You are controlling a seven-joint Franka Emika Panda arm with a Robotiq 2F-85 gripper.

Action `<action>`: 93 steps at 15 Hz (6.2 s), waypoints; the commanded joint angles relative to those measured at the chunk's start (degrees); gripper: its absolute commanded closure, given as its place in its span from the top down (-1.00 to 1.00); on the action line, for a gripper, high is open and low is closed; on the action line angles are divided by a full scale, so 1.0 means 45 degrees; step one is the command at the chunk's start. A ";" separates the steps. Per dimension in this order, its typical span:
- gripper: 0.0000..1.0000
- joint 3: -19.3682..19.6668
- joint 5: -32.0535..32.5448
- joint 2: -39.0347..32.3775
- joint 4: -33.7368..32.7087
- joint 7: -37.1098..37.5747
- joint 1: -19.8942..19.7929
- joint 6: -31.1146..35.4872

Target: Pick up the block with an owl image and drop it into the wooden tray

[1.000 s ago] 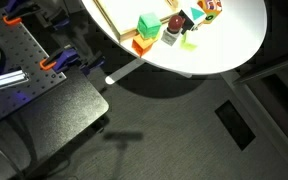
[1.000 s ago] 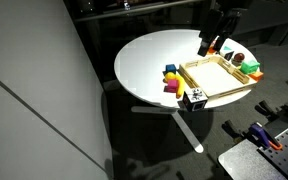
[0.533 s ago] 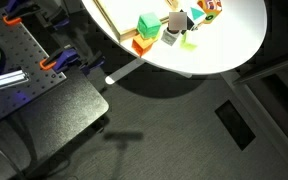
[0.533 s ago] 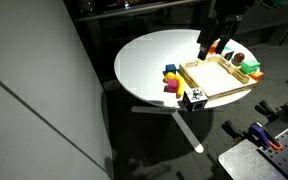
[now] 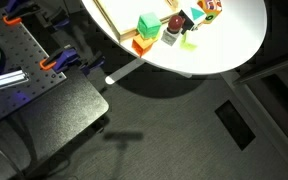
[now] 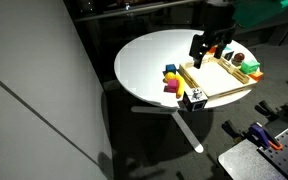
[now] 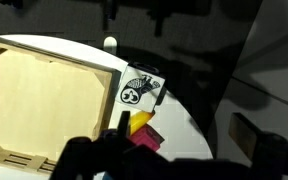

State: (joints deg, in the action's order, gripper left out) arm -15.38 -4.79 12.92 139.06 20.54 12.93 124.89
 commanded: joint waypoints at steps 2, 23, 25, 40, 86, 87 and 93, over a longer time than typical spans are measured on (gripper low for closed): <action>1.00 -0.0348 0.0965 -0.0999 -0.0398 0.1398 -0.0174 0.0182; 1.00 0.0935 0.4209 -0.5704 -0.1345 0.4133 0.0631 0.2437; 1.00 0.1135 0.4128 -0.6087 -0.1442 0.4084 0.0769 0.2685; 0.40 0.2496 0.3944 -0.7848 -0.1913 0.3900 0.1792 0.4115; 1.00 0.2145 0.0066 -0.0161 0.0450 0.2275 -0.1484 0.0196; 1.00 0.2103 -0.0042 -0.0060 0.0455 0.1959 -0.1501 -0.0001; 1.00 0.1958 0.0304 0.0447 0.0317 0.0742 -0.1615 -0.1411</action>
State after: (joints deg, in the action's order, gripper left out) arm -5.94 -3.50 12.58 140.15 26.75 6.29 121.39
